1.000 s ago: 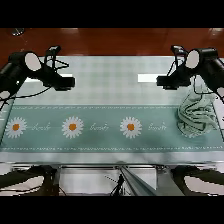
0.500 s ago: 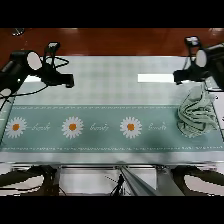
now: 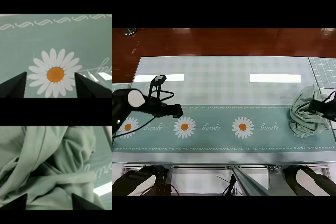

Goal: Fold the shirts.

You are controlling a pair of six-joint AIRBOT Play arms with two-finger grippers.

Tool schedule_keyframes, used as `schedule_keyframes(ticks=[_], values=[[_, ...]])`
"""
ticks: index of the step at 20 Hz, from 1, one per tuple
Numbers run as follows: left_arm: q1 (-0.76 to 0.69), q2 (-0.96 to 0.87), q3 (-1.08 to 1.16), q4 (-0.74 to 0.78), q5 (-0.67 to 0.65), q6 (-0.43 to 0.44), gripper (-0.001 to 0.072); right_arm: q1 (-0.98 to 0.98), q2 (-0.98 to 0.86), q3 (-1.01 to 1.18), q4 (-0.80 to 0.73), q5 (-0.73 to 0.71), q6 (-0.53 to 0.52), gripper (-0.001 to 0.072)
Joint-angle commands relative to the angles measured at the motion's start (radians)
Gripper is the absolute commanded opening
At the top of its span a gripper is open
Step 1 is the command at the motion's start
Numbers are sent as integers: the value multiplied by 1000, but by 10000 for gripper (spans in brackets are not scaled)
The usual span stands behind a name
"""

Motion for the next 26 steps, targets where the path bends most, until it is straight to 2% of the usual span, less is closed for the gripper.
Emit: schedule_keyframes(ticks=[1,3,4,5,6,7,12,15,19,23,26], values=[[1,71,-91,-64,66,-2,706,-38,-61,-109,127,-155,8,630],[1,71,-91,-81,85,-2,706,-38,-137,-109,201,-189,6,629],[1,71,-91,-96,92,-2,706,-38,-167,-107,246,-191,-10,601],[1,71,-90,-116,97,-2,706,-38,-182,-94,293,-185,-60,452],[1,71,-90,-122,106,-2,706,-38,-180,-68,357,-172,-151,119],[1,71,-90,-122,111,-2,706,-38,-166,-29,409,-154,-226,27],[1,71,-25,-141,63,-1,706,-37,4,305,523,-105,-273,27],[0,74,23,-225,24,0,706,-37,89,503,599,-95,-304,27],[1,75,25,-292,24,52,706,-23,126,766,694,-32,-340,26],[3,79,25,-183,36,51,706,138,125,1015,690,-34,-346,26],[1,79,25,-203,35,51,706,297,121,1051,687,-11,-348,26]])
